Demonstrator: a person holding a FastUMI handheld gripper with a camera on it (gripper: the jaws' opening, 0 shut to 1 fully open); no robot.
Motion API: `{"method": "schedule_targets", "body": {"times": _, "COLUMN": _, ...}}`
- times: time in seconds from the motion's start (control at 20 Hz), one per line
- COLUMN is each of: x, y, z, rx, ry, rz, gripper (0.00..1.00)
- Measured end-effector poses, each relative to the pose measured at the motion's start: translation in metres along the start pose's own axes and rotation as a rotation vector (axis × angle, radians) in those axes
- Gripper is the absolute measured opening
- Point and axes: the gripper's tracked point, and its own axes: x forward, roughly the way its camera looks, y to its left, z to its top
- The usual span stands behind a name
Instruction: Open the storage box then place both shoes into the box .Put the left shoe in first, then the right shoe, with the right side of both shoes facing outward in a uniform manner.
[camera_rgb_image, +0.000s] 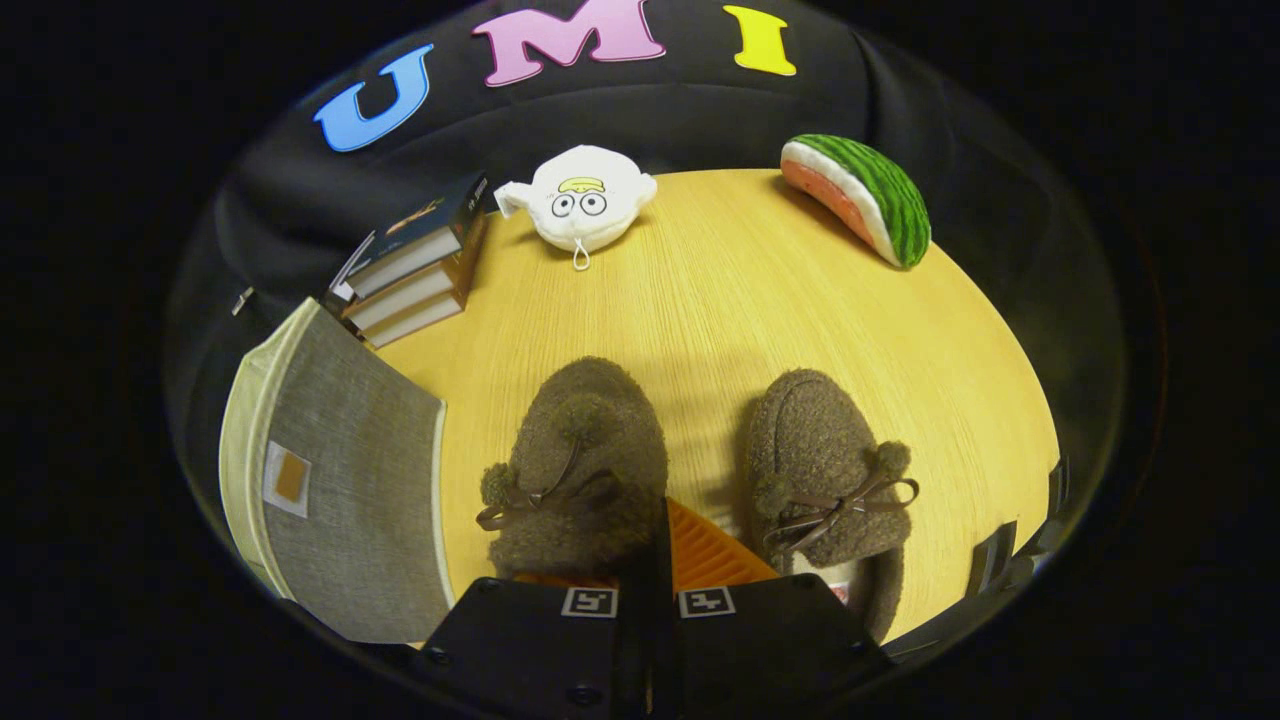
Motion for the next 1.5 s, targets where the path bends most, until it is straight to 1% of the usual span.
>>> {"method": "schedule_targets", "body": {"times": 0.15, "x": -0.036, "y": 0.018, "z": 0.028, "rx": 0.058, "ry": -0.037, "rz": 0.028, "gripper": 0.08}}
{"method": "schedule_targets", "body": {"times": 0.25, "x": -0.06, "y": 0.035, "z": 0.048, "rx": 0.073, "ry": -0.065, "rz": 0.046, "gripper": 0.07}}
{"method": "schedule_targets", "body": {"times": 0.4, "x": -0.095, "y": 0.075, "z": 0.075, "rx": 0.079, "ry": -0.095, "rz": 0.113, "gripper": 0.07}}
{"method": "schedule_targets", "body": {"times": 0.55, "x": -0.115, "y": 0.122, "z": 0.085, "rx": 0.106, "ry": -0.077, "rz": 0.177, "gripper": 0.07}}
{"method": "schedule_targets", "body": {"times": 0.7, "x": -0.124, "y": 0.168, "z": 0.081, "rx": 0.111, "ry": -0.051, "rz": 0.203, "gripper": 0.08}}
{"method": "schedule_targets", "body": {"times": 0.85, "x": -0.118, "y": 0.207, "z": 0.065, "rx": 0.082, "ry": -0.002, "rz": 0.205, "gripper": 0.08}}
{"method": "schedule_targets", "body": {"times": 1.0, "x": -0.099, "y": 0.235, "z": 0.046, "rx": 0.034, "ry": 0.041, "rz": 0.182, "gripper": 0.08}}
{"method": "schedule_targets", "body": {"times": 1.2, "x": -0.07, "y": 0.258, "z": 0.015, "rx": -0.014, "ry": 0.104, "rz": 0.145, "gripper": 0.08}}
{"method": "schedule_targets", "body": {"times": 1.35, "x": -0.054, "y": 0.263, "z": 0.003, "rx": -0.033, "ry": 0.109, "rz": 0.11, "gripper": 0.08}}
{"method": "schedule_targets", "body": {"times": 1.5, "x": -0.043, "y": 0.274, "z": -0.004, "rx": -0.023, "ry": 0.121, "rz": 0.108, "gripper": 0.08}}
